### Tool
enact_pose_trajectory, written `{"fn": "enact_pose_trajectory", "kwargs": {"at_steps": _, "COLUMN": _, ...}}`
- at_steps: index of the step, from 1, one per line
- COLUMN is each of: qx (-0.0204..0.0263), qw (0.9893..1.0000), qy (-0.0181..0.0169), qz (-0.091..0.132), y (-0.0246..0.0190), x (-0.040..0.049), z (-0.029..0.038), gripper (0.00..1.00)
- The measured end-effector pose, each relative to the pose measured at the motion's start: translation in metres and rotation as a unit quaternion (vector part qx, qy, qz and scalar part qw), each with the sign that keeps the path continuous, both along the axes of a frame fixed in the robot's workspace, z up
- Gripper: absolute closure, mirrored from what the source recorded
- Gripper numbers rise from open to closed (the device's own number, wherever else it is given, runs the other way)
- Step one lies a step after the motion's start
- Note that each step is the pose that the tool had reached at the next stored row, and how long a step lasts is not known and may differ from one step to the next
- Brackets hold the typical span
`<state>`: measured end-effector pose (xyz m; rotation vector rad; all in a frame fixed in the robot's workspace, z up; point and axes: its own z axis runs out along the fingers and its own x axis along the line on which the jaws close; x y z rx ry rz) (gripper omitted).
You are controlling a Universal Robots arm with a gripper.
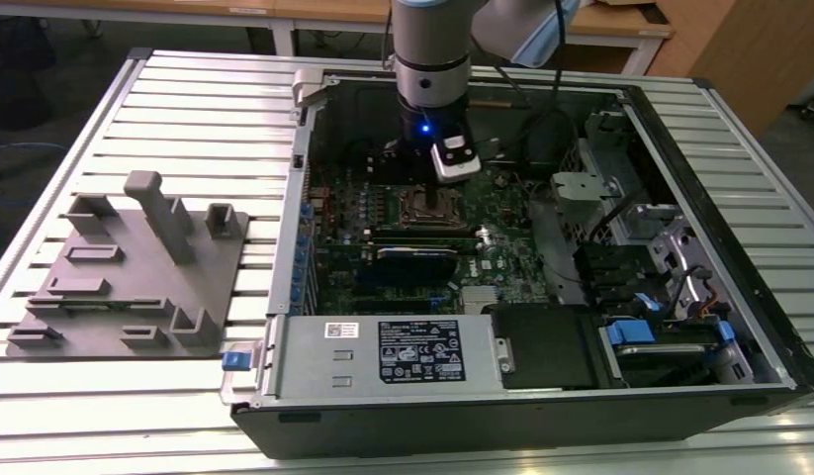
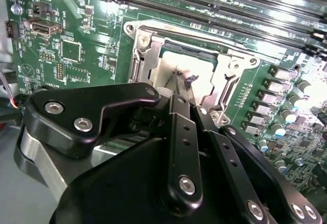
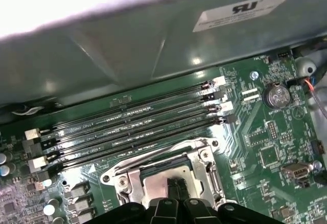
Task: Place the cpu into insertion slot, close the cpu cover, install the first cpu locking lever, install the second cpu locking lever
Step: 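Install the first cpu locking lever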
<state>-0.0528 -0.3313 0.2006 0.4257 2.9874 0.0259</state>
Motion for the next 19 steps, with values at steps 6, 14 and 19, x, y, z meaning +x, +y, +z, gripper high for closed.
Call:
{"fn": "enact_pose_trajectory", "kwargs": {"at_steps": 6, "qx": -0.0007, "qw": 0.9989, "qy": 0.0, "qz": 0.047, "y": 0.0, "x": 0.0, "z": 0.0, "gripper": 0.89}}
{"fn": "enact_pose_trajectory", "kwargs": {"at_steps": 14, "qx": -0.0021, "qw": 0.9954, "qy": 0.0, "qz": 0.096, "y": 0.0, "x": 0.0, "z": -0.0001, "gripper": 0.89}}
{"fn": "enact_pose_trajectory", "kwargs": {"at_steps": 19, "qx": -0.0101, "qw": 0.9953, "qy": 0.0009, "qz": 0.096, "y": 0.0004, "x": 0.0001, "z": 0.0026, "gripper": 0.89}}
